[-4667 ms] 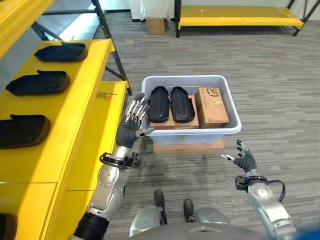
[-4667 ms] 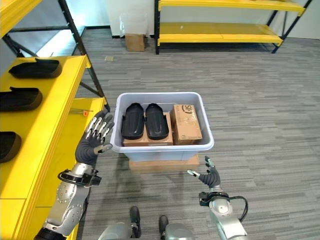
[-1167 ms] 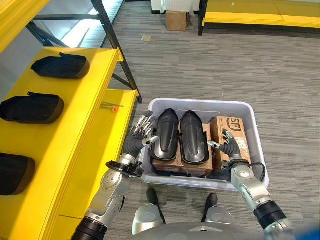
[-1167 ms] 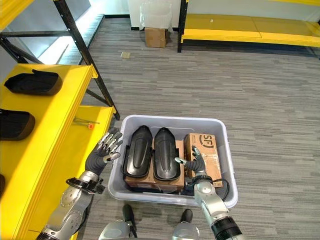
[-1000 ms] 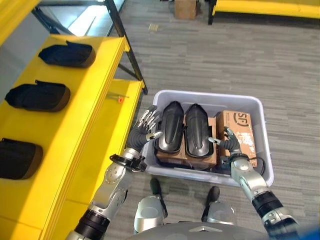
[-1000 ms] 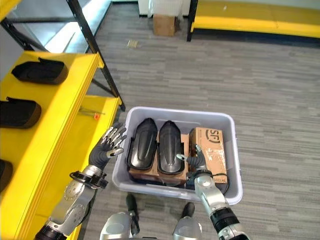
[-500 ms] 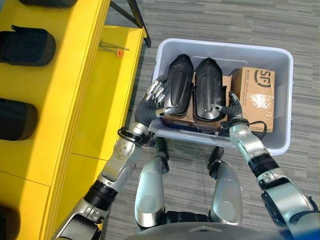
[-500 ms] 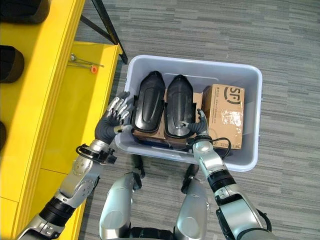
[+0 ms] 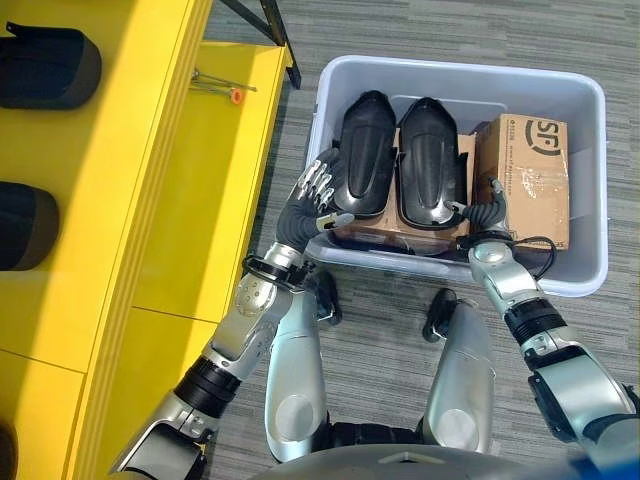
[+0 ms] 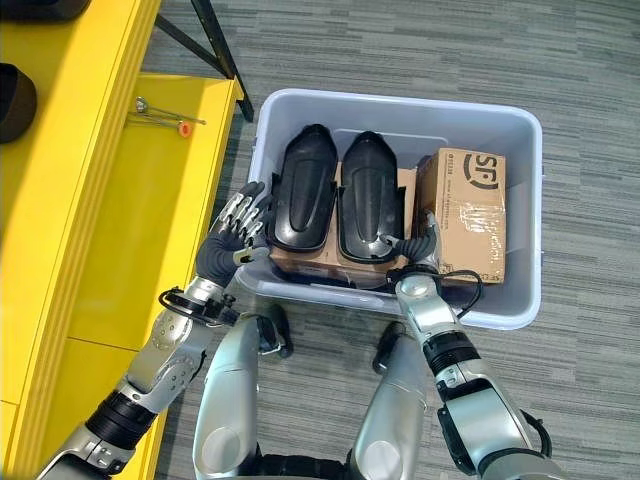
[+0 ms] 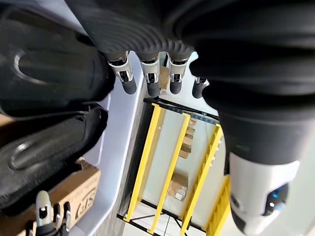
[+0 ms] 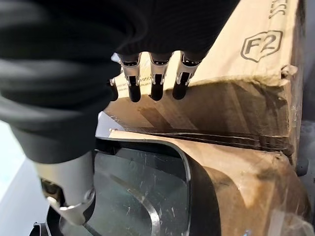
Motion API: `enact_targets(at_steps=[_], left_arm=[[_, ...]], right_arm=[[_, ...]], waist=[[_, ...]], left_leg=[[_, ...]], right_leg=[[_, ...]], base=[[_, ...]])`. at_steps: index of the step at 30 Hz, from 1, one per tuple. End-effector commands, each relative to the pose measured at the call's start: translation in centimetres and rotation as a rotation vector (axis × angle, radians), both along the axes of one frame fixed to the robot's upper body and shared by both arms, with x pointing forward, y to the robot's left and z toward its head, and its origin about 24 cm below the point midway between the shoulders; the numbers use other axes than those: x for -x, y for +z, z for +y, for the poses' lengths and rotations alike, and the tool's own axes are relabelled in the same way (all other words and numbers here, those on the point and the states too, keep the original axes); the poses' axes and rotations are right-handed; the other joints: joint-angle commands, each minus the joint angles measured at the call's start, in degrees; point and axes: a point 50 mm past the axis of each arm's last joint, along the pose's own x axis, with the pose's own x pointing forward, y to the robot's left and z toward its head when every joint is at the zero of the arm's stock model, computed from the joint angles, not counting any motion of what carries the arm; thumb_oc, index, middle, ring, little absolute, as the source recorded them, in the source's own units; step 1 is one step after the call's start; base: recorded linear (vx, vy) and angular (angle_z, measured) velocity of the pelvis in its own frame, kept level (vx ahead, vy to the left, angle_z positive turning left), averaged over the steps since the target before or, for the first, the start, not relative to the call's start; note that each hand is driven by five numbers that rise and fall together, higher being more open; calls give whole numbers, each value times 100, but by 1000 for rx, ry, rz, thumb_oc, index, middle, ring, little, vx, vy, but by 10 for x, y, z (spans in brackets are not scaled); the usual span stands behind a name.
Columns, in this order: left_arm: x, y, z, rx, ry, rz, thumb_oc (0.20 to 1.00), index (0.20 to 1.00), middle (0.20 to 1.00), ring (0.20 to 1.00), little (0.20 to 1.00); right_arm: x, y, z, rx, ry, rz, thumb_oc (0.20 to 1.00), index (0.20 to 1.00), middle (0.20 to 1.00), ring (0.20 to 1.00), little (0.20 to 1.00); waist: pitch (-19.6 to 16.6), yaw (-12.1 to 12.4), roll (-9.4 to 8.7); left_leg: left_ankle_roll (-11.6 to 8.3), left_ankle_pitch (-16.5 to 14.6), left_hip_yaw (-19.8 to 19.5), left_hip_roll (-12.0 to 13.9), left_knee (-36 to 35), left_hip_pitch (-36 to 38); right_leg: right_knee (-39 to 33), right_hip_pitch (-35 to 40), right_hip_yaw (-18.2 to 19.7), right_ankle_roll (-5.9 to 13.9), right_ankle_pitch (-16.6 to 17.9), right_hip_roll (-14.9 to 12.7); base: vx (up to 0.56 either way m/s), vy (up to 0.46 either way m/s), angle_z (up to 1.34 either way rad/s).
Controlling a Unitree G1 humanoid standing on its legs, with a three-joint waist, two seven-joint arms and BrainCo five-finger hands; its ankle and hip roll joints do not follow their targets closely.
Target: Move parts from the plastic box to the shelf.
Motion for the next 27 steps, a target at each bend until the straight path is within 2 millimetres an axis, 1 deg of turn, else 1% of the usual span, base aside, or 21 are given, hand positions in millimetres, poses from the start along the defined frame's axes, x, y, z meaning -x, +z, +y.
enact_targets(at_steps=[1, 5, 10, 13, 16, 20, 23, 27], left_arm=[[13, 17, -3, 74, -12, -109, 1000, 1000, 1000, 1000, 1000], [12, 17, 0, 79, -8, -104, 1000, 1000, 1000, 1000, 1000], [11, 18, 0, 71, -21, -99, 1000, 1000, 1000, 1000, 1000], [10, 19, -2, 62, -28, -96, 1000, 1000, 1000, 1000, 1000], [10, 18, -3, 49, -43, -97, 1000, 1000, 1000, 1000, 1000], [9, 22, -5, 36, -66, -99, 1000, 1000, 1000, 1000, 1000], [8, 23, -7, 32, -79, -97, 1000, 1000, 1000, 1000, 1000], [9, 24, -12, 12, -110, -99, 1000, 1000, 1000, 1000, 1000]], right_arm=[[-5, 13, -4, 8, -5, -58, 1000, 1000, 1000, 1000, 1000], [-8, 14, -5, 6, 16, -37, 1000, 1000, 1000, 1000, 1000], [-18, 26, -12, 15, 4, -42, 1000, 1000, 1000, 1000, 1000], [-22, 28, -16, -46, -18, -36, 1000, 1000, 1000, 1000, 1000], [-24, 30, -17, -66, -29, -43, 1000, 1000, 1000, 1000, 1000], [-31, 41, -24, -67, -56, -48, 1000, 1000, 1000, 1000, 1000], [-35, 44, -26, -121, -61, -40, 1000, 1000, 1000, 1000, 1000], [-38, 48, -27, -144, -81, -25, 1000, 1000, 1000, 1000, 1000]], waist=[[-220, 62, 77], [-220, 92, 115], [-220, 219, 170], [-220, 293, 192], [-220, 340, 211], [-220, 419, 267], [-220, 451, 303], [-220, 480, 363]], left_leg=[[-6, -212, -421, -161, -343, 384], [-10, -184, -406, -173, -375, 353], [-44, -112, -451, -200, -424, 224], [-72, -39, -497, -228, -504, 167], [-78, -8, -528, -250, -540, 118], [-74, 51, -571, -302, -591, 12], [-86, 68, -586, -331, -588, -46], [-98, 115, -602, -346, -624, -138]], right_leg=[[333, 78, -123, 4, 13, 35], [363, 31, -129, 11, 15, 21], [458, -84, -202, 19, -7, -21], [515, -121, -264, 7, -46, -27], [520, -159, -279, 1, -52, -24], [563, -251, -324, 13, -52, -45], [588, -301, -340, 7, -63, -48], [574, -430, -324, 22, -15, -55]], base=[[0, 0, 0], [-1, 5, -3], [0, 0, 0], [-12, -37, 2], [-7, -50, 4], [-15, -47, 10], [-9, -25, 7], [0, 0, 0]])
